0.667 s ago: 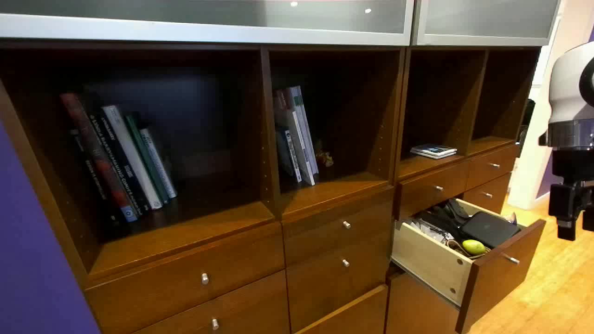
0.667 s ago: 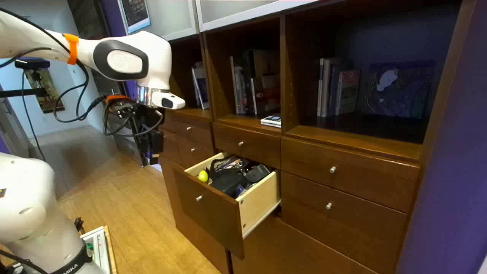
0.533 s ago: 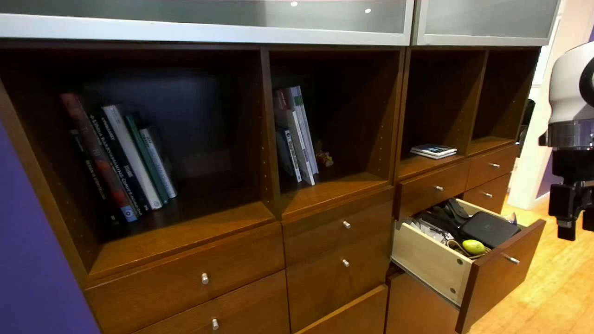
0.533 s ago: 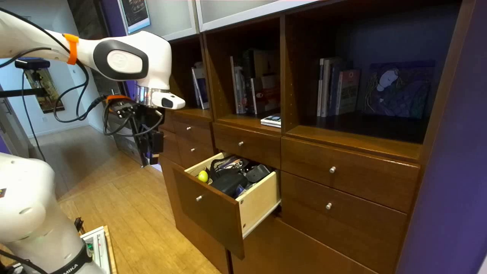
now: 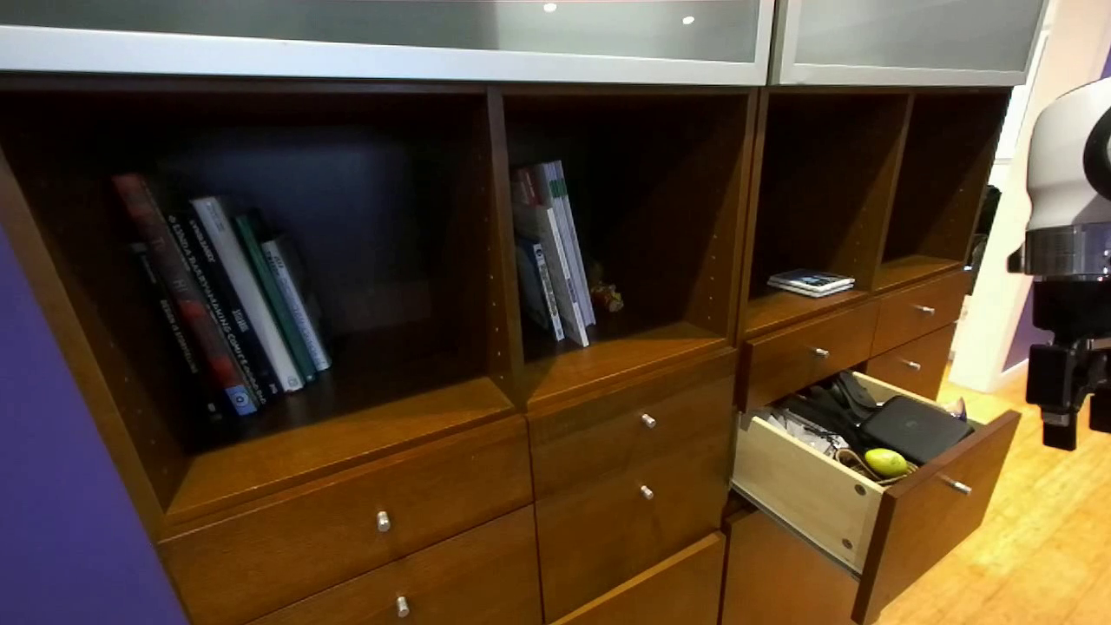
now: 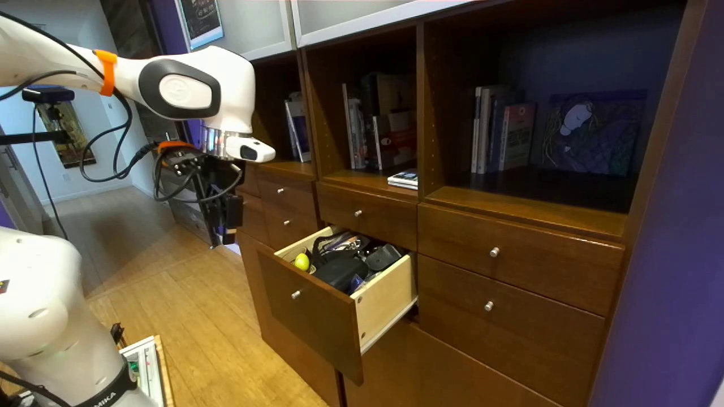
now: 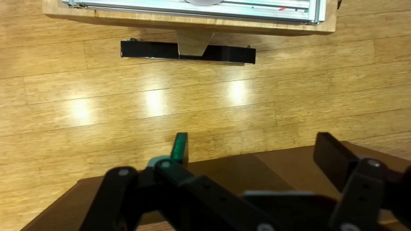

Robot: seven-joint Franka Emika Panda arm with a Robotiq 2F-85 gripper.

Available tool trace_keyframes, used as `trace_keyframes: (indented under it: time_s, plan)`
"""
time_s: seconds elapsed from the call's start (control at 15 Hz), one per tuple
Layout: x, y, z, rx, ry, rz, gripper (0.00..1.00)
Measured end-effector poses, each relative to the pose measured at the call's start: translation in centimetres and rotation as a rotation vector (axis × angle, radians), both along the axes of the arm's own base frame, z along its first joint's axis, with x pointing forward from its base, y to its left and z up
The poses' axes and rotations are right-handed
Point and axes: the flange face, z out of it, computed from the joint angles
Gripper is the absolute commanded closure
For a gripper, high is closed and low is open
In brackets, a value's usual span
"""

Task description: Put the yellow egg on the shelf above the open drawer

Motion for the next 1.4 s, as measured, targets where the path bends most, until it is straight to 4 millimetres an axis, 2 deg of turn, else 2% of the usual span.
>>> trace_keyframes:
  time_s: [0.33, 0.47, 0.73, 0.87, 1.13, 1.4]
  plan:
    - [0.0, 0.0, 0.0, 0.000, 0.000, 0.000, 0.00]
    - [0.4, 0.8, -0.1, -0.013, -0.004, 0.046, 0.00]
    - [3.7, 5.2, -0.9, -0.068, -0.030, 0.203, 0.00]
    - [5.9, 6.4, -1.6, -0.102, -0.047, 0.249, 0.00]
    - [9.8, 5.1, -3.3, -0.124, -0.064, 0.259, 0.00]
    - [11.9, 4.2, -6.1, -0.098, -0.054, 0.292, 0.00]
